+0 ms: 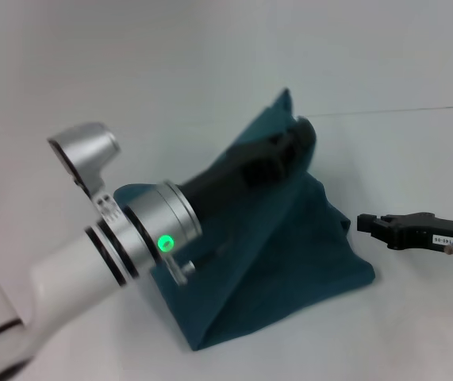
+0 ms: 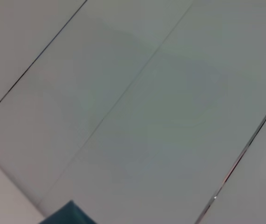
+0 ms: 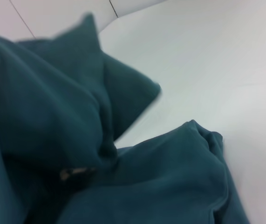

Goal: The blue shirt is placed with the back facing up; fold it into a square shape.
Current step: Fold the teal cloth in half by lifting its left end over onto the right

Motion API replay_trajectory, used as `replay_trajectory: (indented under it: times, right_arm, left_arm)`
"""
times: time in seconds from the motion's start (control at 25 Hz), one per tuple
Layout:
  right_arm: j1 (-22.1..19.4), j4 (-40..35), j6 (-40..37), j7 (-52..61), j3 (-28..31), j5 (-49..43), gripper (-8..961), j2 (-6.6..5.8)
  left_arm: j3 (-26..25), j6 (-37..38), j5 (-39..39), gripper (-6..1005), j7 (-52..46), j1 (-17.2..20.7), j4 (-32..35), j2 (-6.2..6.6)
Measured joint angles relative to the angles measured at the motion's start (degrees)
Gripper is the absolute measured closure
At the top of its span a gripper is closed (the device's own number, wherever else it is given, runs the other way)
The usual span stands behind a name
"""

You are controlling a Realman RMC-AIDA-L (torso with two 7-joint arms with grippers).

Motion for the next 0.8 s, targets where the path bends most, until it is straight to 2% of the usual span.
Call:
replay_trajectory:
  times: [0.2,0.28,0.44,0.56,0.8]
  right_arm:
    - [0.8,0.3,0.3,0.0,-0.1,-1.5,932,0.14]
    - [1.3,0.3,0.4,0.0,-0.2,-2.2,932,0.40]
    - [2.3,0.6,0.6,0.0,-0.2,-3.4,930,0.96]
    - [2.7,0.6,0.6,0.4,-0.2,-4.3,928,1.05]
    - [2.9,0.5,0.8,2.6,-0.1,-4.5,924,0.77]
  left_arm:
    - [-6.4,-1.3,2.7,986,9.2,-1.8,-8.9,0.00]
    - [-11.2,-3.3,6.8,986,11.8,-2.0,-11.4,0.00]
    - [-22.1,-8.4,17.2,986,14.6,-1.8,-13.8,0.00]
    - [-27.7,-10.5,23.2,987,14.8,-1.2,-14.3,0.00]
    - [-34.7,-15.3,30.3,986,15.0,-0.9,-15.9,-0.01]
